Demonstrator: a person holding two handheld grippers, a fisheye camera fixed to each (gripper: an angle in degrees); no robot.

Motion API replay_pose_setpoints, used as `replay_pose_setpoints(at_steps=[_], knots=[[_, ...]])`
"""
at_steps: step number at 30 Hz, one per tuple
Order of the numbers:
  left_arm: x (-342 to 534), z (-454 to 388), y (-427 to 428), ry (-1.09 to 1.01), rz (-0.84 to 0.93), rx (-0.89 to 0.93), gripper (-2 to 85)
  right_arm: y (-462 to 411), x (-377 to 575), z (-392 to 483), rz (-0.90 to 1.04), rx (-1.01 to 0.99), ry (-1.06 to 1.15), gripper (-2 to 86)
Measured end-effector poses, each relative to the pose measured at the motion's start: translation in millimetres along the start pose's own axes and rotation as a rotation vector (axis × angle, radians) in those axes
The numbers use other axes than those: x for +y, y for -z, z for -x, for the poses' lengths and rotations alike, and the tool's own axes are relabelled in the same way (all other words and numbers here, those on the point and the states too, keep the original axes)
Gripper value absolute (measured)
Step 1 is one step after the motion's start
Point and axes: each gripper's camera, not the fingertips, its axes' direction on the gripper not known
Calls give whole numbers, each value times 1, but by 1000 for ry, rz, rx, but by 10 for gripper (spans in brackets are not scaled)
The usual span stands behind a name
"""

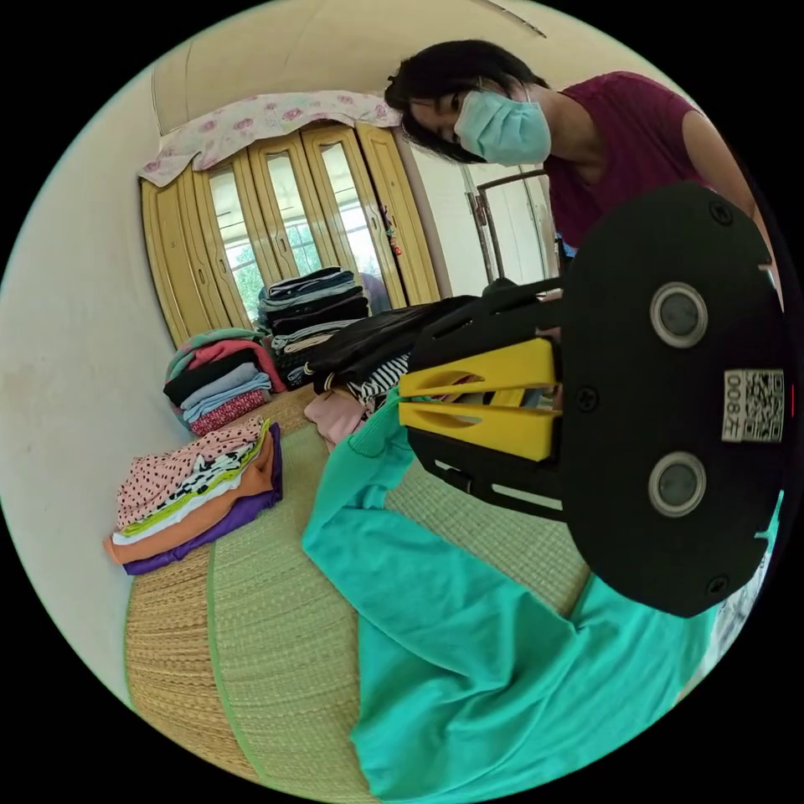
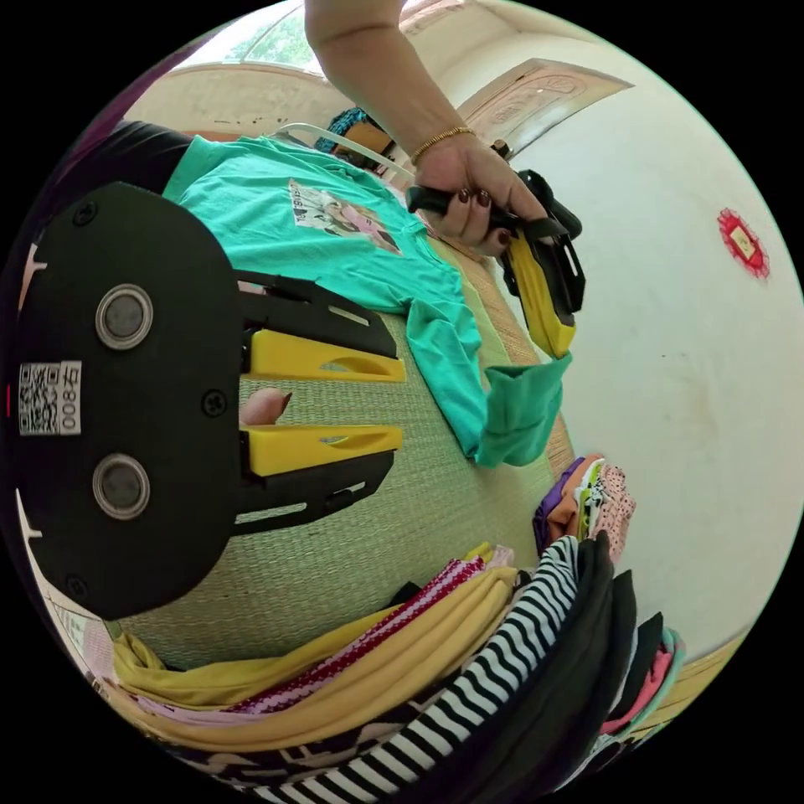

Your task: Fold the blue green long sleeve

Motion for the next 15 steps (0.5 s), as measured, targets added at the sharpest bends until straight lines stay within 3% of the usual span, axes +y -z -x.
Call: replay_pose_setpoints(at_steps=[8, 15], knots=[[34, 11, 41, 84, -69, 82, 6, 12, 0, 53, -95, 93, 199, 106], [37, 6, 74, 54, -67, 90, 7, 29, -16, 68, -159, 176, 231, 100]])
